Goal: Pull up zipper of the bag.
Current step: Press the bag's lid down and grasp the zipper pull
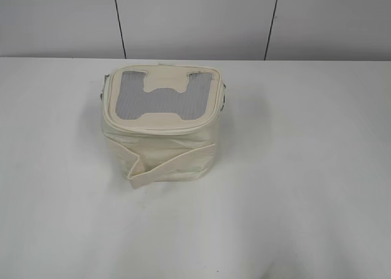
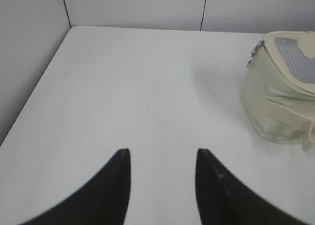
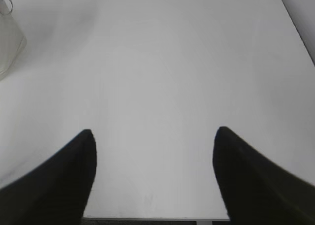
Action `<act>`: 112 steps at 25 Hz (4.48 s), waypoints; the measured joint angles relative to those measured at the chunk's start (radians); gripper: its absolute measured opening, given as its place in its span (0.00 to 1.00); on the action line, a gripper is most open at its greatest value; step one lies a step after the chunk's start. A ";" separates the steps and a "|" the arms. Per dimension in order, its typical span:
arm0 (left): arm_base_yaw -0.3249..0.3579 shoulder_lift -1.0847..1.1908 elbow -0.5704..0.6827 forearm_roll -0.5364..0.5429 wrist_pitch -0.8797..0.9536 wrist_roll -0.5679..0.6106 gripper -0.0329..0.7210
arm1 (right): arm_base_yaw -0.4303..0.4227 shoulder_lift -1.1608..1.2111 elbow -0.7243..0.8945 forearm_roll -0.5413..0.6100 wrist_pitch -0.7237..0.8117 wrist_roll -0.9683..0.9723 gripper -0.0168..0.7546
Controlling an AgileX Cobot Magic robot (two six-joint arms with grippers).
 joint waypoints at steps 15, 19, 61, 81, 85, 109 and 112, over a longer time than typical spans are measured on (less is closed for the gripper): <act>0.000 0.000 0.000 0.000 0.000 0.000 0.50 | 0.000 0.000 0.000 0.000 0.000 0.000 0.76; 0.000 0.000 0.000 0.000 0.000 0.000 0.50 | 0.000 0.000 0.000 0.000 0.000 0.000 0.76; -0.020 0.000 0.000 -0.010 0.000 0.000 0.35 | 0.364 2.365 -1.591 0.933 -0.142 -1.029 0.73; -0.114 1.051 -0.205 -0.916 -0.548 0.727 0.32 | 0.380 2.474 -1.702 0.899 -0.004 -0.934 0.09; 0.047 1.338 -0.345 -1.344 -0.262 1.155 0.37 | 0.380 2.474 -1.702 0.899 -0.001 -0.934 0.09; -0.143 1.714 -0.427 -1.078 -0.685 1.615 0.62 | 0.380 2.474 -1.702 0.899 0.006 -0.905 0.09; -0.151 1.740 -0.427 -1.079 -0.700 1.615 0.61 | 0.380 2.474 -1.702 0.899 0.006 -0.905 0.09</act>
